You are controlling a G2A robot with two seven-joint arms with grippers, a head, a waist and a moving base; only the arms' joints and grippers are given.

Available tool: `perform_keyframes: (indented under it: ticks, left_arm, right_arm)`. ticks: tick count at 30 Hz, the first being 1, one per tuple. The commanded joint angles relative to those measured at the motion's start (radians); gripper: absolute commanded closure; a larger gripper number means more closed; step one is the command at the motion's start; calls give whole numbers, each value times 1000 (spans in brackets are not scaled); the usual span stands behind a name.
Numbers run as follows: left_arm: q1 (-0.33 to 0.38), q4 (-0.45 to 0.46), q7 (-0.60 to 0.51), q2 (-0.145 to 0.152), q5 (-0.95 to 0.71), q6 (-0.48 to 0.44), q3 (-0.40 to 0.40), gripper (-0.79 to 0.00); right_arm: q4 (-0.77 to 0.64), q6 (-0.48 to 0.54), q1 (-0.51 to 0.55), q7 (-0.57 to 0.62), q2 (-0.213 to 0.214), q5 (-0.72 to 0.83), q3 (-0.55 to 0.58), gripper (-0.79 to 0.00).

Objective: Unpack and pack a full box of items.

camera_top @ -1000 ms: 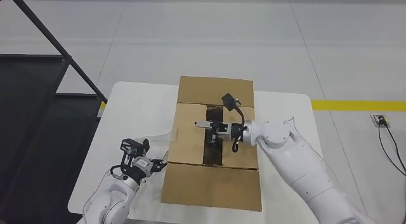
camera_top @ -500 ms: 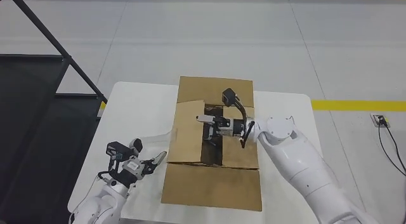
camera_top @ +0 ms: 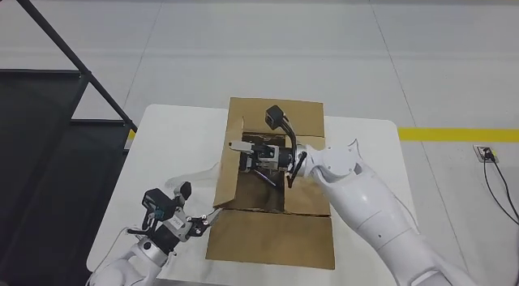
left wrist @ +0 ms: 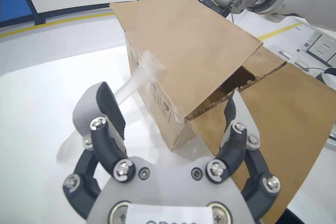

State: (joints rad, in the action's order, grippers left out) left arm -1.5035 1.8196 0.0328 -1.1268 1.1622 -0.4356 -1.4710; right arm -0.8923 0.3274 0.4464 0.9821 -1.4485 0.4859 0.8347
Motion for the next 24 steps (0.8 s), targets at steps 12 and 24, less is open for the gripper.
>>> perform_keyframes:
  ticks: [12,24]
  left_arm:
    - [50,-8,20,-18,-47,140,47,-785]
    - [21,-35,10,-18,-153,185,-45,-785]
  right_arm:
    - [61,91,-24,1,-61,80,-50,-785]
    - [168,134,-59,74,-77,74,-37,-785]
